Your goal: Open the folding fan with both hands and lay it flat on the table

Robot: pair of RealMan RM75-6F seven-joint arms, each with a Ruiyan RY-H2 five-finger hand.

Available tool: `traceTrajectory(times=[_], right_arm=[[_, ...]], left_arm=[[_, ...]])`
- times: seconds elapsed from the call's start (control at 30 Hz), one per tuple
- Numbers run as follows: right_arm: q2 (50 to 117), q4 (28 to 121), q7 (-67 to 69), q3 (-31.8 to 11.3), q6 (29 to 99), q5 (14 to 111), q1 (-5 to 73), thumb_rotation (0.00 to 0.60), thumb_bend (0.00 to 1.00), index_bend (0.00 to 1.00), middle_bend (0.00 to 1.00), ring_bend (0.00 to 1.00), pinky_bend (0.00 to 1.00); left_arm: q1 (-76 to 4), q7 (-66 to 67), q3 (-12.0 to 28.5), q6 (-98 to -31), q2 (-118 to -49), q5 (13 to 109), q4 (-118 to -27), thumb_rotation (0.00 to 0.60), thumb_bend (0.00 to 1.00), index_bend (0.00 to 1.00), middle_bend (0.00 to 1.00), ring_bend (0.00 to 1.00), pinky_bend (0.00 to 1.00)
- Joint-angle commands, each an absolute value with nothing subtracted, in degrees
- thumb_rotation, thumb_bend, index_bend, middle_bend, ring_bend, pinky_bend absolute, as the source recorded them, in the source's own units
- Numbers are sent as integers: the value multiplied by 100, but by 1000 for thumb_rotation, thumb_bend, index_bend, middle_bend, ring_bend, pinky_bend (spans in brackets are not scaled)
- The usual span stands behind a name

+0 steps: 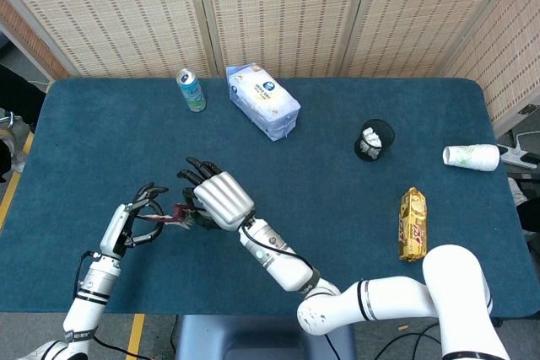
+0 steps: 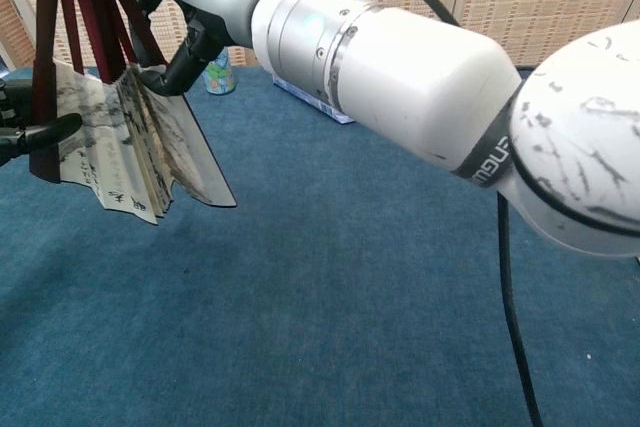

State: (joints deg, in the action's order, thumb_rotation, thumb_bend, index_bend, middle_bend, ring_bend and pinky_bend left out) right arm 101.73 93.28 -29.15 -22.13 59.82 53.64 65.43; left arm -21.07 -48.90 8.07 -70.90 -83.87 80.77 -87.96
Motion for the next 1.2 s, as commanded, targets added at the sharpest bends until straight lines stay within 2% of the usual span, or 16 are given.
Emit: traceTrajectory(times=[0.03,0.37,0.6,0.93,1.2], right_arm=[[10106,9354,-2905,-2210,6004,5403,6517,600,586,708,180,0,153],[9509,9544,-2830,-1932,6075,5841,6207,600,586,708,180,0,153],[9197,9505,-2782,-1645,6216,6411,5985,600,585,707,180,0,153],[9044,9258,-2999,-1201,6642,7424,5701,600,586,703,180,0,153],[9196,8963,-3069,-945,6755,7717,5459,600,585,696,180,0,153]], left_arm=[[-2068,-4716,851,-7189,-8405,8049,-8703,600,647,769,212,33,144],[-1963,-3568,1261,-7853,-8622,7810,-7939,600,645,769,246,60,146],[-1989,-2931,1500,-8291,-9072,7726,-7233,600,647,768,278,76,145],[-2095,-2626,1563,-8550,-9684,7789,-6019,600,637,759,288,82,144],[-2167,-2556,1445,-8737,-10148,7981,-4993,600,633,741,289,86,142]])
